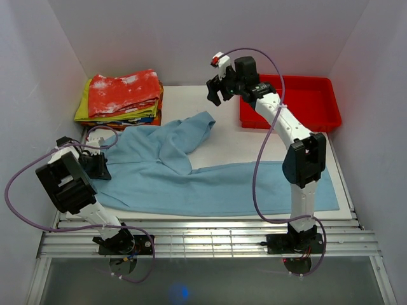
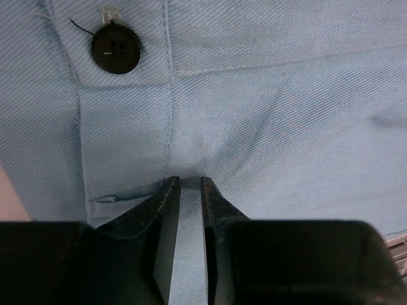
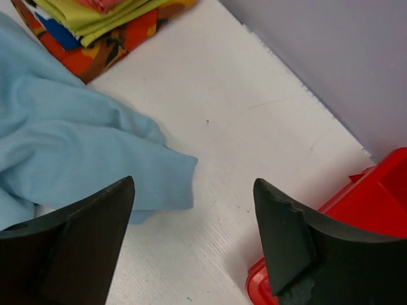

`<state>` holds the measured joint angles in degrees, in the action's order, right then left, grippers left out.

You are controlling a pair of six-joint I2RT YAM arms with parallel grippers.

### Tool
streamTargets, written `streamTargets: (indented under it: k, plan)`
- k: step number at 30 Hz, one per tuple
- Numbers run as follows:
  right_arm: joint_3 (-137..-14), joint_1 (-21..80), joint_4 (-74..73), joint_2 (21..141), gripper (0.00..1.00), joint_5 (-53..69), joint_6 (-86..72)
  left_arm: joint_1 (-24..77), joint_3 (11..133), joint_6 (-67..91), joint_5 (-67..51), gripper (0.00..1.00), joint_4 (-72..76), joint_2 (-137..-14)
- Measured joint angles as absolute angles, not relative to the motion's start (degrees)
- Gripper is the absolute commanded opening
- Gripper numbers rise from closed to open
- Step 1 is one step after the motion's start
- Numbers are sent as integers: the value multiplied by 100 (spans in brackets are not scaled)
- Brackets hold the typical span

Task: Fold and stack the trousers
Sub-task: Flatten the trousers out

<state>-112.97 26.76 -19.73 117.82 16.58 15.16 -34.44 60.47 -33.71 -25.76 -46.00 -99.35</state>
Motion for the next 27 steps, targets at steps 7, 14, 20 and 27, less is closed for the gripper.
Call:
streamTargets:
  k: [7,14,20,27]
  plan:
    - [-11666,3037,-2578,11581,79,1828,1448,-3446,6045,-3404,-2593,30,-4591,-9935]
    - [-11098,4466,-2897,11869,91,1796,1074,-3446,6042,-3404,-2635,32,-4600,-9935]
    - [-10910,5242,-3011,12707,90,1406,961,-3454,6036,-3382,-2674,34,-4600,-9935]
    - [-10892,5260,-3000,13144,11,882,1087,-3472,5959,-3358,-2672,24,-4482,-9915]
